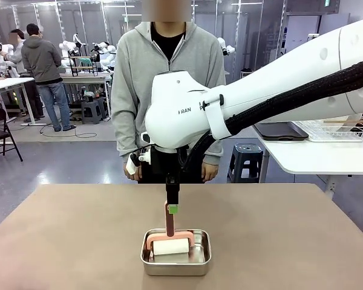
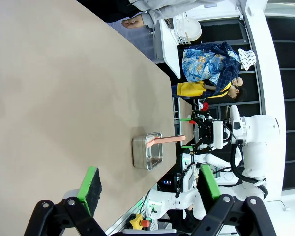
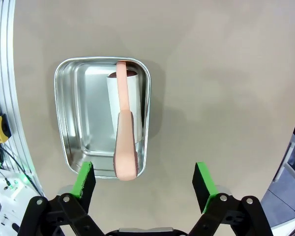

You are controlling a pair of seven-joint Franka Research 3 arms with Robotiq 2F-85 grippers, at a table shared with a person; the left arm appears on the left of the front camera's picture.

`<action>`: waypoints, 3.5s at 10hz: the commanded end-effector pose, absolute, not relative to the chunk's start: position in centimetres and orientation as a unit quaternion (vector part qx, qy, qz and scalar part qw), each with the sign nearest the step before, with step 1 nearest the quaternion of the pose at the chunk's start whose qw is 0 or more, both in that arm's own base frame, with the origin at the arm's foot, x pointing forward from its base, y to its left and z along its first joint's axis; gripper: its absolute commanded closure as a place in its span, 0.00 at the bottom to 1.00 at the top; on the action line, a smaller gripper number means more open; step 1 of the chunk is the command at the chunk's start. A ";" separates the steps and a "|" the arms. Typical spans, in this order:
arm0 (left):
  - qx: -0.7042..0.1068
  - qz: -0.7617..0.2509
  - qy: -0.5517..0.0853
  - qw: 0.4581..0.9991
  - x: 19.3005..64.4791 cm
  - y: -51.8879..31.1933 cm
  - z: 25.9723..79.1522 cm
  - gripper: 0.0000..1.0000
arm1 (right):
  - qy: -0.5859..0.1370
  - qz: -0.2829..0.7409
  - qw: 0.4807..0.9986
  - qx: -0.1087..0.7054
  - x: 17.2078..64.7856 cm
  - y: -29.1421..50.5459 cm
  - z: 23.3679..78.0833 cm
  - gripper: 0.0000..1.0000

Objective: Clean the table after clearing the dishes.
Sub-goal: Place the Lint Roller back on top of the Airtight Container.

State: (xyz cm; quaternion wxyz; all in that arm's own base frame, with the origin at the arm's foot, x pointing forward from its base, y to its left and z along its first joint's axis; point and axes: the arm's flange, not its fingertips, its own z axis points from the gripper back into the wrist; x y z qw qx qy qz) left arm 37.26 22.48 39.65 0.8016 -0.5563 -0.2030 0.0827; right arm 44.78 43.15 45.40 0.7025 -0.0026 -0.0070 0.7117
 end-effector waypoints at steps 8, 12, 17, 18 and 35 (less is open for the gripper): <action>-0.557 0.079 -0.201 0.802 36.9 22.6 39.8 0.00 | -0.007 0.712 0.702 -0.003 44.8 43.2 45.4 0.00; -0.557 0.079 -0.201 0.802 36.9 22.6 39.8 0.00 | 0.005 0.562 0.789 0.247 47.5 35.6 50.5 0.00; -0.557 0.079 -0.201 0.802 36.9 22.6 39.8 0.00 | -0.042 0.289 0.763 0.577 48.8 16.8 48.4 0.00; -0.557 0.079 -0.201 0.802 36.9 22.6 39.8 0.00 | -0.046 0.255 0.746 0.614 48.8 13.8 48.0 0.00; -0.557 0.079 -0.201 0.802 36.9 22.6 39.8 0.00 | -0.139 -0.037 0.728 0.670 45.9 -16.7 41.7 0.00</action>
